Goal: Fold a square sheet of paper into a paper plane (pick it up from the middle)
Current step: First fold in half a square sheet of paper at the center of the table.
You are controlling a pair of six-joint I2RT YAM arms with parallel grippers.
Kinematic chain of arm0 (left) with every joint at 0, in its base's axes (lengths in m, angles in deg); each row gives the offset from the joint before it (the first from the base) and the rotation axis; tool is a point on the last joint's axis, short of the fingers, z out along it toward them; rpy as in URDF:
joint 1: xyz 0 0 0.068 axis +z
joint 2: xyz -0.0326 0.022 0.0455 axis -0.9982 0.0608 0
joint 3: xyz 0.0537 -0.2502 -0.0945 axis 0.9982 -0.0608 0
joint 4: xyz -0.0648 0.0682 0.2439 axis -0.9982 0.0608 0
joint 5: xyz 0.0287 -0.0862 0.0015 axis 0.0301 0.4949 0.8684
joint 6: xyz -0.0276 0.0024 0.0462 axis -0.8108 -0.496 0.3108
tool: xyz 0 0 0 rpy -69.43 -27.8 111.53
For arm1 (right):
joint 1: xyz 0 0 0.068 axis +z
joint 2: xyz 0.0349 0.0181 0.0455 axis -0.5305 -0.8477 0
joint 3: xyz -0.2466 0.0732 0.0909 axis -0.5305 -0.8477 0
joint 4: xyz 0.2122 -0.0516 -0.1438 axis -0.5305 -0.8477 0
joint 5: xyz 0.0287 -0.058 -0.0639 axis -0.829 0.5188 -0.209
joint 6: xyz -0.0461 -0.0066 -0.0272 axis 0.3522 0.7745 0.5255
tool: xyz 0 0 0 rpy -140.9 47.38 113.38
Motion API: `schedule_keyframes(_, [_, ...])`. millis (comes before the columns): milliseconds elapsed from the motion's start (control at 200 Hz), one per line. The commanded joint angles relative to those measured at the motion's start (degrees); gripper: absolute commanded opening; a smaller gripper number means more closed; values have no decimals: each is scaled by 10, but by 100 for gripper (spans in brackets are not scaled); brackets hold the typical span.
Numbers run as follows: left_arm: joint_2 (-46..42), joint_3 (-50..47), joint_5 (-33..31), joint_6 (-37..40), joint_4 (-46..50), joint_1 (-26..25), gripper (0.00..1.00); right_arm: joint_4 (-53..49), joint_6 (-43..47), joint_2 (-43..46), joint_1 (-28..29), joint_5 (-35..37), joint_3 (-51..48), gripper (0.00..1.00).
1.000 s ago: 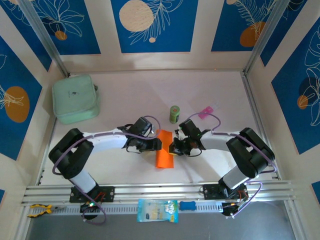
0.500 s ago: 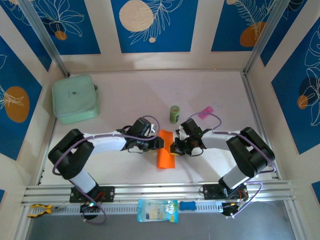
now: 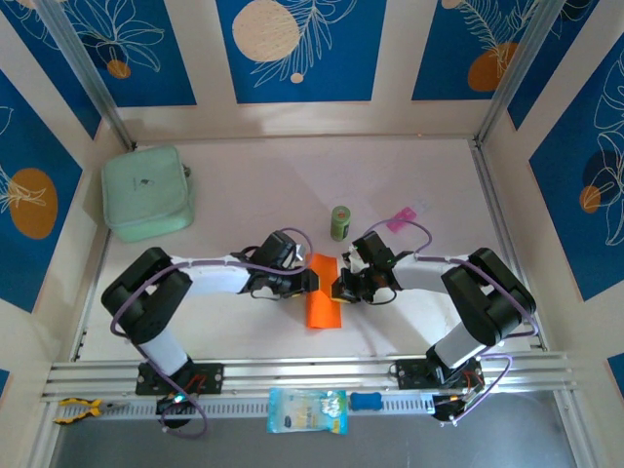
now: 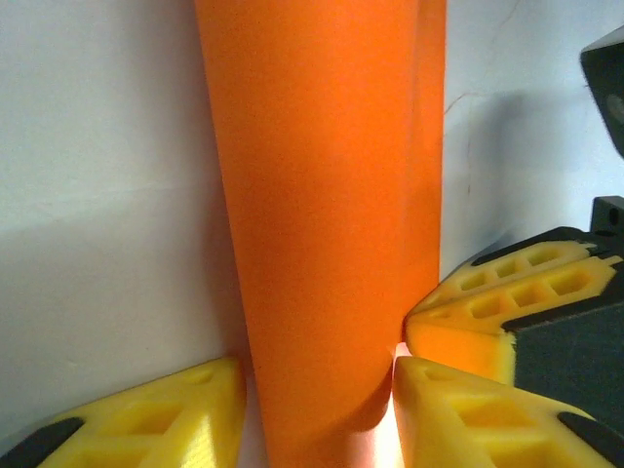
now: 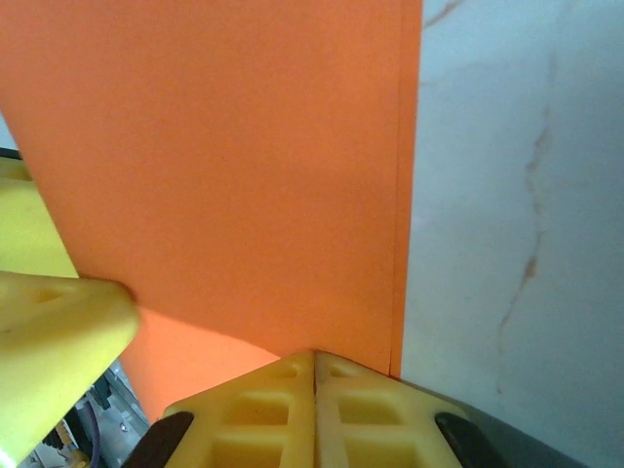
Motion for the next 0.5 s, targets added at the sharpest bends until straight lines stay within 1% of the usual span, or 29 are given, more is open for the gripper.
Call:
schedule_keyframes(0, [13,1,3,5,18,3,44,-1,-14,2,0,-11,-12,9])
schedule_keyframes(125, [17,8,-7,15,38,0,43,23,-29,16,-2,-26,-15,12])
schedule_keyframes(195, [21,14,-17,19,58,0,43,62,-53,38,-7,-46,-23,15])
schedule_keyframes(265, [23,18,-25,22,71,0,43,79,-73,68,-12,-37,-27,18])
schedule_keyframes(315, [24,18,-30,21,77,0,43,57,-77,99,-17,-11,-24,20])
schedule_keyframes(410, [25,23,-36,26,90,0,43,-5,-71,153,-31,40,-22,20])
schedule_keyframes(495, [26,28,-43,31,104,0,43,-44,-70,199,-48,66,-34,19])
